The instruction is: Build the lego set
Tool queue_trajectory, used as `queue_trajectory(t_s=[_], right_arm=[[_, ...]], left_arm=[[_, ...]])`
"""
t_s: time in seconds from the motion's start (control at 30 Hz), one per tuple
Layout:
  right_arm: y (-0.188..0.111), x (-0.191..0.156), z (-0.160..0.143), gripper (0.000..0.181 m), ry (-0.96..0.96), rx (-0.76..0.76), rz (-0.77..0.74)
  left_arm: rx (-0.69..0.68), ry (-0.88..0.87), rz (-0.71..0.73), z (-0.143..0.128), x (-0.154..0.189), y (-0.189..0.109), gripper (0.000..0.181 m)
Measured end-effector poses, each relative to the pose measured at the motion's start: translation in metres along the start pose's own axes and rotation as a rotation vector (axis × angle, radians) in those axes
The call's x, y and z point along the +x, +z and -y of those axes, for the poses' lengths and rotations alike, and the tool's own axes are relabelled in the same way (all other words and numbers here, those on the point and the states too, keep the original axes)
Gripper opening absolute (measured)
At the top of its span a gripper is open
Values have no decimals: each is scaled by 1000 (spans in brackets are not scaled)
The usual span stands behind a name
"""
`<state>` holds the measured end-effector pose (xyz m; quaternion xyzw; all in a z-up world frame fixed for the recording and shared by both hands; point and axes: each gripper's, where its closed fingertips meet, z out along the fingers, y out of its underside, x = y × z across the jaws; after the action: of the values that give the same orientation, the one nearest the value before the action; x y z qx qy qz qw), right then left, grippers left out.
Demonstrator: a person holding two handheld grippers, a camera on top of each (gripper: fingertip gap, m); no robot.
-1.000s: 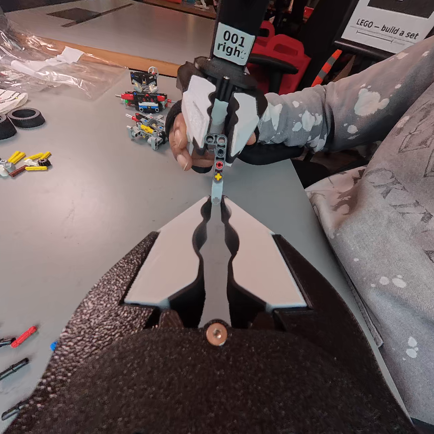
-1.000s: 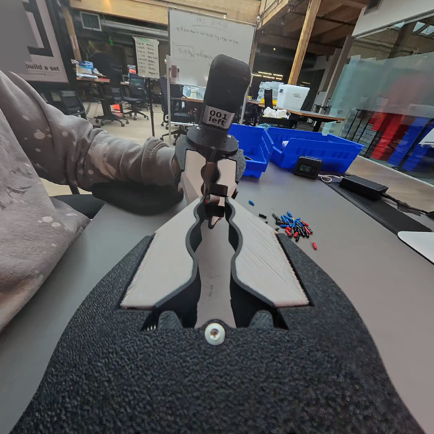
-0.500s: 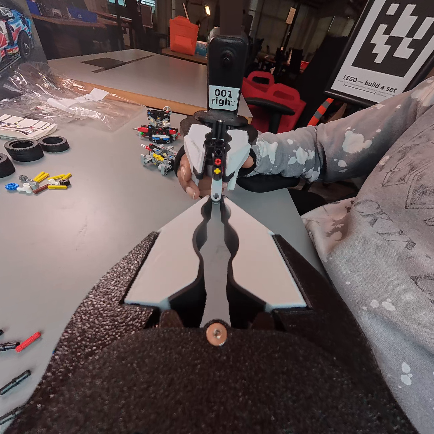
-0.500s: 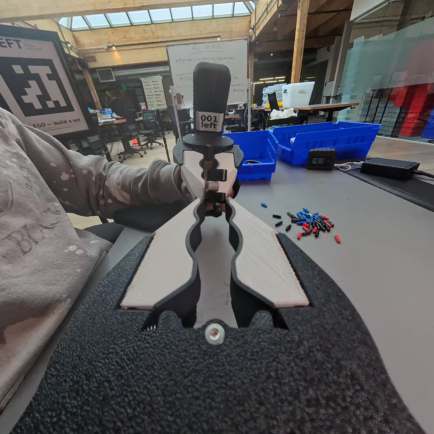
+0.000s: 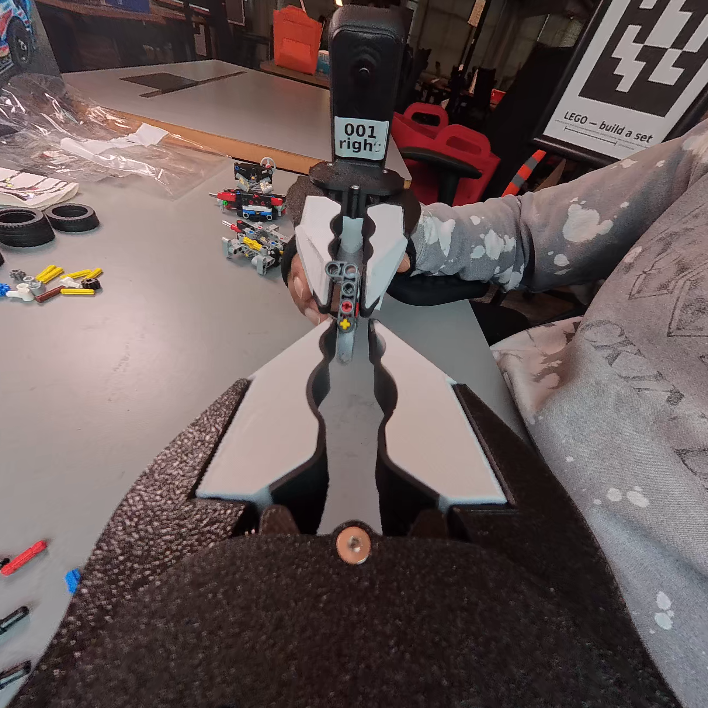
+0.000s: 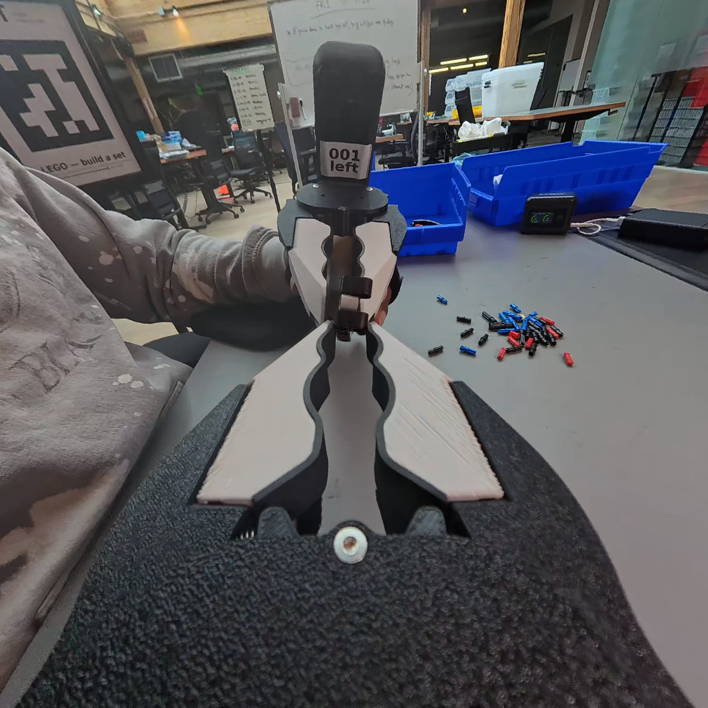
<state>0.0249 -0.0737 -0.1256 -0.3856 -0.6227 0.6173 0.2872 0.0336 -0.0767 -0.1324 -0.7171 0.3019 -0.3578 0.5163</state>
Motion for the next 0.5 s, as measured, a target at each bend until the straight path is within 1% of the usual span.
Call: queue_trajectory(t_s=[0.1, 0.23, 0.37, 0.5], right_arm=[[2, 0, -8, 14, -22, -54, -11], [3, -3, -13, 14, -40, -91, -2], [1, -7, -5, 14, -66, -86, 30], [-2, -5, -7, 13, -56, -119, 66]], left_arm=[[-8, -1, 0, -1, 0, 0, 15], [-49, 1, -15, -7, 2, 0, 8], [-25, 0, -40, 2, 5, -3, 7], [-7, -12, -38, 7, 4, -4, 6]])
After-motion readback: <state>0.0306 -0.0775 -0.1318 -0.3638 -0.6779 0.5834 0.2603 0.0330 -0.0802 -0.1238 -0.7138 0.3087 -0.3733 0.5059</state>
